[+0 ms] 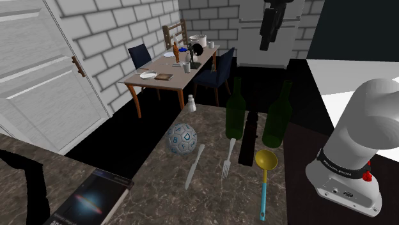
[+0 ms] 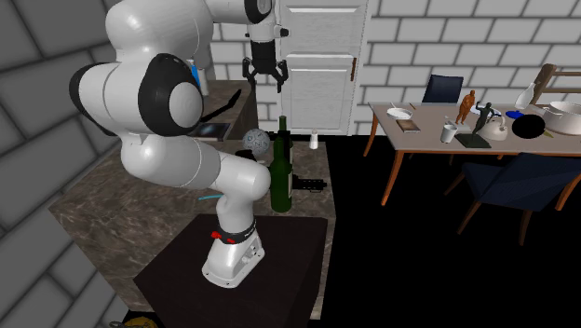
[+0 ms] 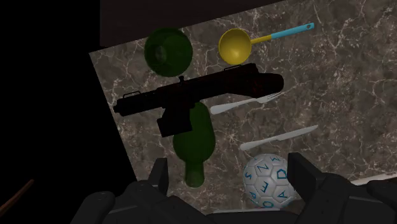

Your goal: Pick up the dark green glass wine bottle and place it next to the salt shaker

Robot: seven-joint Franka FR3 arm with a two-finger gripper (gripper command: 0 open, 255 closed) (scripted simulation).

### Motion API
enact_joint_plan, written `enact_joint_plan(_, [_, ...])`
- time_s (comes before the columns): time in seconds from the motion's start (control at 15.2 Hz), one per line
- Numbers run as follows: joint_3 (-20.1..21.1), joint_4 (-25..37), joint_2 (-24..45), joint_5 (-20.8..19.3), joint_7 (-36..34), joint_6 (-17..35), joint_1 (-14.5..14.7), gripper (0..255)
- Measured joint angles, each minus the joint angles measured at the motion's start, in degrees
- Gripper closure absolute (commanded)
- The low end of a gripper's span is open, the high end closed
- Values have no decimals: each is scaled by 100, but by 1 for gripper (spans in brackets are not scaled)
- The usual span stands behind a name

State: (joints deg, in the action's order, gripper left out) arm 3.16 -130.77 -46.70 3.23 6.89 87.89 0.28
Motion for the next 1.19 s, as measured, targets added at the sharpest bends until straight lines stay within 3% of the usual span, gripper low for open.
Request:
enact_joint_plan(0.2, [-85, -226, -105, -54, 115, 59, -10, 0])
enact_joint_plan(0.86, [-782, -2041, -946, -621, 995, 571, -207, 0])
enact_joint_plan(1.19, [-902, -2539, -1037, -735, 1105, 933, -263, 0])
